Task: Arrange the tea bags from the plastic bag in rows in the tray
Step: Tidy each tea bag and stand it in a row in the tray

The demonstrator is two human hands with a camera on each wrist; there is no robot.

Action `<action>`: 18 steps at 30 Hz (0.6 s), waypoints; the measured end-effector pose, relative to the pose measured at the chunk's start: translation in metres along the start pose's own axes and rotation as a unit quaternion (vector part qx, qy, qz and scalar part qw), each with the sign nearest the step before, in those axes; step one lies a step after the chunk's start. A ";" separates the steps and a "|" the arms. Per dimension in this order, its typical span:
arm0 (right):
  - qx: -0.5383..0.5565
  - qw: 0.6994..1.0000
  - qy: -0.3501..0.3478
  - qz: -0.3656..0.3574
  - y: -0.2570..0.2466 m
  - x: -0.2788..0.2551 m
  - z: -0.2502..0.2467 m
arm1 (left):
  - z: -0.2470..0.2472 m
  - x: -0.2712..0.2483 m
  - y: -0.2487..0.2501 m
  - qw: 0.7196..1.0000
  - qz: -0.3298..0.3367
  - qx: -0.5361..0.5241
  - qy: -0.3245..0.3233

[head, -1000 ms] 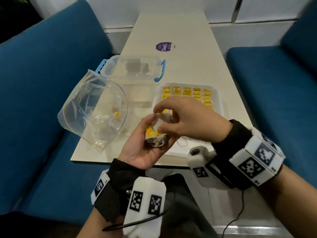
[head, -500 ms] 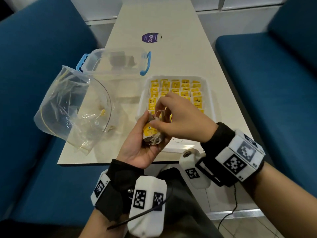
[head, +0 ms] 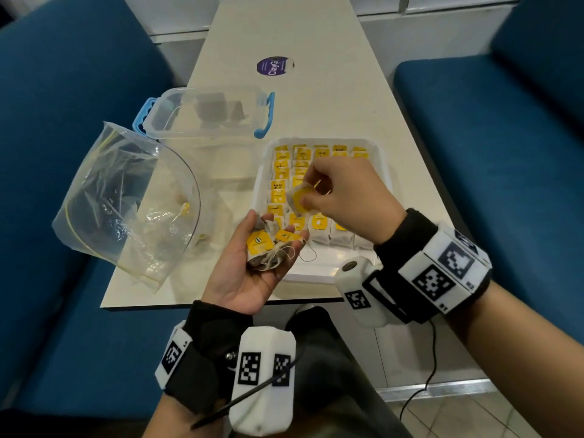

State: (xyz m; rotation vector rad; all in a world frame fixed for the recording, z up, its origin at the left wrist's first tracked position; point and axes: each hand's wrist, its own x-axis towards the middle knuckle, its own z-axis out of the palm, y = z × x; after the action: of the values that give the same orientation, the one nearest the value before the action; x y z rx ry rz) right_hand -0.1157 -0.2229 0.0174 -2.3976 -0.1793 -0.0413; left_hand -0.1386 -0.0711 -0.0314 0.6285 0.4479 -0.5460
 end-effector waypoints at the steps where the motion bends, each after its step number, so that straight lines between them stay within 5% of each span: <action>1: 0.005 1.000 0.011 -0.002 0.001 0.001 0.000 | -0.002 0.000 0.001 1.000 0.002 -0.003 0.003; 5: -0.014 0.999 0.042 0.009 0.006 0.006 0.000 | -0.012 0.000 0.007 1.000 0.020 -0.011 0.017; 9: 0.074 0.995 -0.061 0.030 0.012 0.008 0.002 | -0.030 -0.003 0.016 0.998 0.057 -0.007 0.029; 12: 0.043 0.996 -0.060 0.047 0.018 0.010 0.013 | -0.045 -0.007 0.024 0.997 0.077 -0.025 0.010; 18: 0.060 0.970 -0.205 0.112 0.021 0.021 0.037 | -0.068 -0.012 0.028 0.995 0.097 -0.035 0.005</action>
State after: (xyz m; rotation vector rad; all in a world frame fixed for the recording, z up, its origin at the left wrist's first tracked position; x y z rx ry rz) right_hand -0.0926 -0.2111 -0.0222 -2.2646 -0.0980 0.5581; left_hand -0.1465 -0.0038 -0.0616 0.5996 0.4086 -0.3416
